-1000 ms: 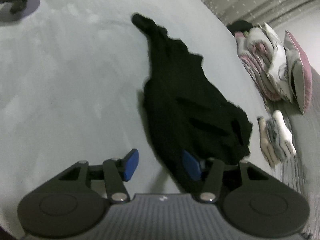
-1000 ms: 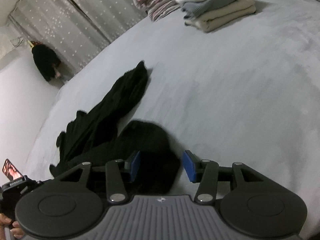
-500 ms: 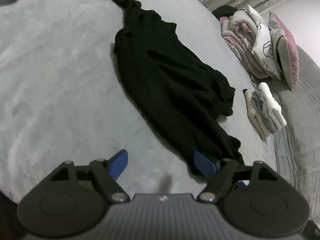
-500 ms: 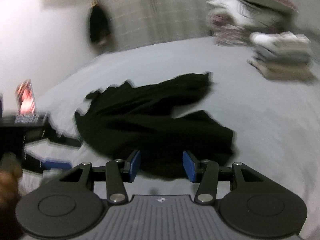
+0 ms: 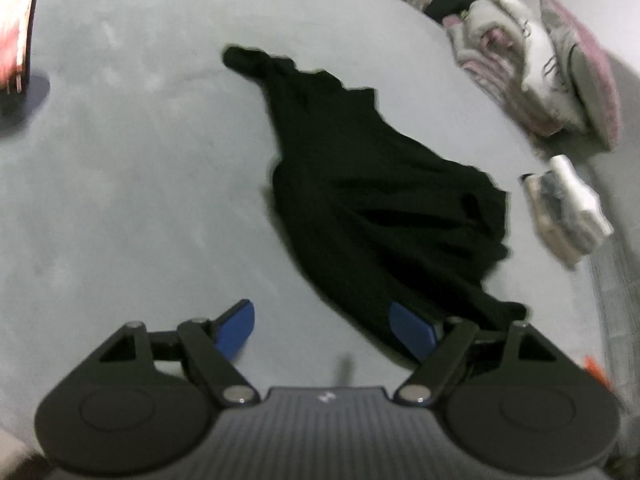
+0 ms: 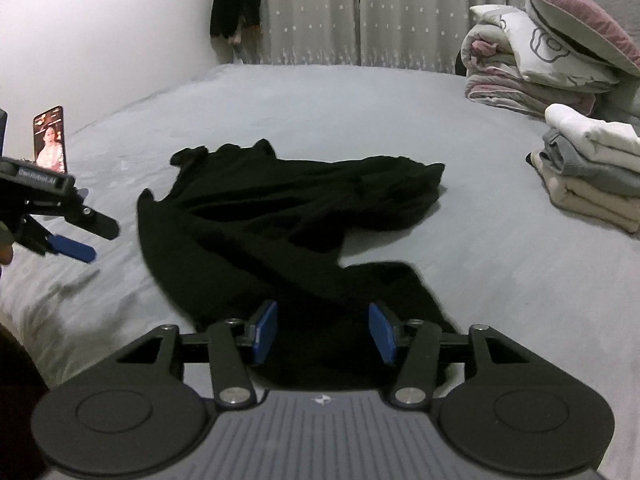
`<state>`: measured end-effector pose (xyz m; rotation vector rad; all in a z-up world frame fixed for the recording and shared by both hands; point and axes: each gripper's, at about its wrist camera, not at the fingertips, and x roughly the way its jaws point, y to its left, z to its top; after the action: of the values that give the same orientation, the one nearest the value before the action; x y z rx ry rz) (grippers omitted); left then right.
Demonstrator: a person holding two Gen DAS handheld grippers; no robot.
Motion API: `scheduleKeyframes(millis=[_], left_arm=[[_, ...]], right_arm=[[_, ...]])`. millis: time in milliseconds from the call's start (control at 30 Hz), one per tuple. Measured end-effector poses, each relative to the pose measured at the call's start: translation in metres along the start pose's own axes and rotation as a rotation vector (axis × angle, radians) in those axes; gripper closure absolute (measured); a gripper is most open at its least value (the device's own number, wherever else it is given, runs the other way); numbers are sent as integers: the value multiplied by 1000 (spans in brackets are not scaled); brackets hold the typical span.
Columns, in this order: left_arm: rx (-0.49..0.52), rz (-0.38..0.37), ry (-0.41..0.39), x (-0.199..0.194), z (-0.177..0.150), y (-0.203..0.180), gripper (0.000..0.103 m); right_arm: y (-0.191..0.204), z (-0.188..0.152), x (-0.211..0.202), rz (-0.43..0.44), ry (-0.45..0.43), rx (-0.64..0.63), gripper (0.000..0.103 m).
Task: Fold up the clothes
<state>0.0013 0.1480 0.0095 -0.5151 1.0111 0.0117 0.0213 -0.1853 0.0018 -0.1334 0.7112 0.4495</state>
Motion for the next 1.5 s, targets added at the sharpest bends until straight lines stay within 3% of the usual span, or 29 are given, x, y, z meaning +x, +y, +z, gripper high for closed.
scheduleKeyframes(millis=[100,433,633,833,1000,1133,1167,1200,1233,1300,1333,1500], left_arm=[[55,63,-22,3,25,8,24],[66,119,-113,61,115,11,24],[68,184,-164,88,154,16,24],[146,231,-197,107,182,16,25],[201,129,-169,126,186,8,35],[297,73,-143,140,180,-8,50],[317,81,-136,142,178,-11,60],[337,89,-129,144,176,-14,63],[357,98,-122,147,175,-17,69],[394,116,-110,150,171,-23,91],[401,129,-113,148,170,-26,95],[373,187,-200,136,177,-35,96]], right_arm=[[-18,18,11,6,28,36,48],[-81,81,91,-35,45,170,47],[-127,98,141,-9,71,353,47],[-163,111,176,0,60,493,47],[-174,117,196,33,40,565,48],[-164,124,205,55,46,508,53],[-161,124,206,68,52,494,55],[-158,124,207,80,59,476,59],[-154,123,208,90,68,451,69],[-147,123,208,96,81,389,87],[-144,123,208,97,86,356,89],[-135,131,196,0,16,241,94]])
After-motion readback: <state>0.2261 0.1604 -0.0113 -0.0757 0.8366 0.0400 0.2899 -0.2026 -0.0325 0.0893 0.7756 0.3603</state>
